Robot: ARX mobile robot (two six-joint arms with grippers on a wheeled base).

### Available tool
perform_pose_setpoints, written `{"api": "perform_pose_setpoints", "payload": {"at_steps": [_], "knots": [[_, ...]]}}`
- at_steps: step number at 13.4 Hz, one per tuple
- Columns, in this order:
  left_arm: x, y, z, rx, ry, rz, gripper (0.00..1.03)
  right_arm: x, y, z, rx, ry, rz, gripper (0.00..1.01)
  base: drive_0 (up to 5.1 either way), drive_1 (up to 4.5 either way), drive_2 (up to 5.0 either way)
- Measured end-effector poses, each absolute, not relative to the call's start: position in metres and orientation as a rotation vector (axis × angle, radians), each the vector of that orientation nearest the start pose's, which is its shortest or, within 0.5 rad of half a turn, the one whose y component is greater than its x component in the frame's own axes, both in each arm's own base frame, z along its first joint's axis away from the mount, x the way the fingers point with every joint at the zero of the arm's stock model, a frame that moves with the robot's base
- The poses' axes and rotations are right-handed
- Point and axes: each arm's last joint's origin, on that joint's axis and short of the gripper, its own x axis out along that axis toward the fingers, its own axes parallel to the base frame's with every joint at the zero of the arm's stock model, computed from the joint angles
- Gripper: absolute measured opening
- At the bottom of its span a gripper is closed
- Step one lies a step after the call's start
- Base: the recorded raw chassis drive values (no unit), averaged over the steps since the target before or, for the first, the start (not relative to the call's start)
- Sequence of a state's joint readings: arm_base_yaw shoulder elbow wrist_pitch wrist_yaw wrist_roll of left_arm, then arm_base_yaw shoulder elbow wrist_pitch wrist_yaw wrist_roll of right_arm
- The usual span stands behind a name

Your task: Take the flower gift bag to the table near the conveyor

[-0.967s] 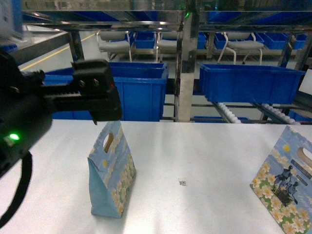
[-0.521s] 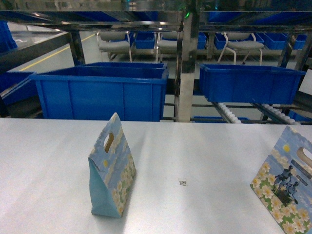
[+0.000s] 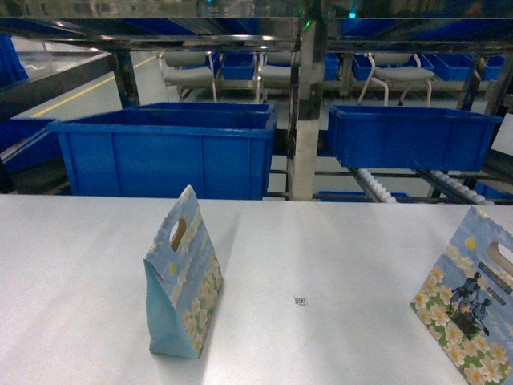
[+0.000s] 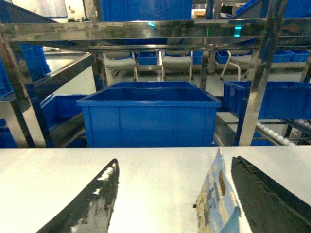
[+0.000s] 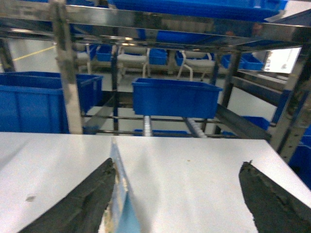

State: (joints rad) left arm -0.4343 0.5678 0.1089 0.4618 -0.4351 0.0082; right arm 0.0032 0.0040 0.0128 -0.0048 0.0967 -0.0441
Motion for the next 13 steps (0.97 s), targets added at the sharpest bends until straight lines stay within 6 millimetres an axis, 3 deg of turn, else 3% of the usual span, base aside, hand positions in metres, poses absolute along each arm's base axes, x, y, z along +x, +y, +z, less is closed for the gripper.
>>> {"api": "perform_pose_setpoints", "payload": {"at_steps": [2, 5, 6, 10, 13], "knots": [[0.124, -0.032, 0.184, 0.007, 0.003, 0.004, 0.46, 0.097, 0.000, 0.167, -0.021, -0.006, 0.000, 0.54, 0.0, 0.00, 0.0], [0.118, -0.018, 0.178, 0.005, 0.001, 0.003, 0.04, 0.097, 0.000, 0.167, -0.017, -0.006, -0.001, 0.12, 0.0, 0.00, 0.0], [0.116, -0.015, 0.177, 0.000, -0.002, 0.005, 0.02, 0.097, 0.000, 0.167, -0.019, -0.006, -0.001, 0.01, 0.0, 0.00, 0.0], [0.110, 0.001, 0.171, 0.000, -0.017, 0.025, 0.02, 0.097, 0.000, 0.167, -0.015, -0.005, 0.000, 0.02, 0.0, 0.00, 0.0], [0.101, 0.000, 0.165, 0.001, 0.039, -0.001, 0.02, 0.097, 0.000, 0.167, -0.015, -0.006, 0.000, 0.02, 0.0, 0.00, 0.0]]}}
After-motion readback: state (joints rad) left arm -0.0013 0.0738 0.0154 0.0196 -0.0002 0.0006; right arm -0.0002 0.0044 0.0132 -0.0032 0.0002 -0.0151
